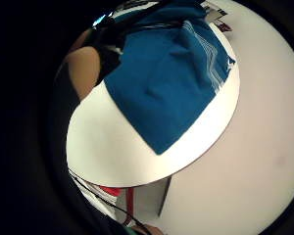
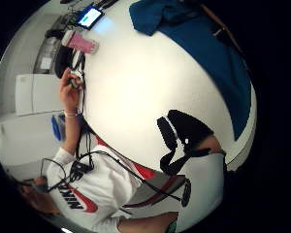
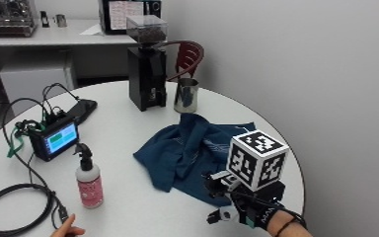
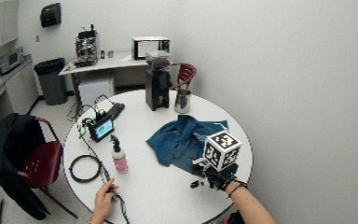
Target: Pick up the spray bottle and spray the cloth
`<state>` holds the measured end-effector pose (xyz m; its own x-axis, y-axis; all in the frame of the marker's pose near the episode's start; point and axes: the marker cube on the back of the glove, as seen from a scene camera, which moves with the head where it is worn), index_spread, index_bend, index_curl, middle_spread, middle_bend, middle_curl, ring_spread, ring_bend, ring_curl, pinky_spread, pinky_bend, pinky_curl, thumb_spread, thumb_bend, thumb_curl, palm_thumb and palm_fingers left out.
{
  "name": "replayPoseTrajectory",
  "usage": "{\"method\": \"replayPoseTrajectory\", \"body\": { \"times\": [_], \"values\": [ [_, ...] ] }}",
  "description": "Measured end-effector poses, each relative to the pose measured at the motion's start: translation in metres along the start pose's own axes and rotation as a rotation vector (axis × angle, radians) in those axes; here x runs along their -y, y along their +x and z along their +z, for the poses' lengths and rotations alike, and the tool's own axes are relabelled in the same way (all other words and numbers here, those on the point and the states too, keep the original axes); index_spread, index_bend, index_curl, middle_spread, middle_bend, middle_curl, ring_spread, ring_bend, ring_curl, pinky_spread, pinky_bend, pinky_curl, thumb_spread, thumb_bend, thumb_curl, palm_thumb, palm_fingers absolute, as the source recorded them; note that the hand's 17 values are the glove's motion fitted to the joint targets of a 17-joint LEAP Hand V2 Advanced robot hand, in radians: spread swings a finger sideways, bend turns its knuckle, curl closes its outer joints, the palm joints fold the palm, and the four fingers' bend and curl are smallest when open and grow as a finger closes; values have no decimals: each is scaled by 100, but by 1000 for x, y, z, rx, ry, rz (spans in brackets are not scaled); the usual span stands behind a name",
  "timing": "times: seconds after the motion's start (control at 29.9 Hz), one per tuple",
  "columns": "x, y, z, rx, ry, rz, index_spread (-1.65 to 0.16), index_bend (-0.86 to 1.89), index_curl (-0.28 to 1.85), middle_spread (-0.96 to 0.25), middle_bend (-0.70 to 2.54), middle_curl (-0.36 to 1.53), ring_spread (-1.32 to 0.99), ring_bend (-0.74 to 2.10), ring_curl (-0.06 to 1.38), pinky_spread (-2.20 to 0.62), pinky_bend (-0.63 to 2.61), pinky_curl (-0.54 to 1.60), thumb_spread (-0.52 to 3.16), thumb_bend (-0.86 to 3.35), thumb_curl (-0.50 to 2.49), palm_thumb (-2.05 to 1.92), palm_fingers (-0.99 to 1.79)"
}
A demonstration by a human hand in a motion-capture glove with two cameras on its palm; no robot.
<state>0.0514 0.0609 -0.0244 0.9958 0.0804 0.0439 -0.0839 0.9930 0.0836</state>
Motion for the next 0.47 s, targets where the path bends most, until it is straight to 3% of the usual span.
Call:
{"method": "replayPoseTrajectory", "body": {
  "times": [0.47],
  "values": [
    [3,-1,2,-30,-24,-6,-36,9,14,-4,38,41,0,37,35,19,46,37,104,-2,36,76,48]
  ]
}}
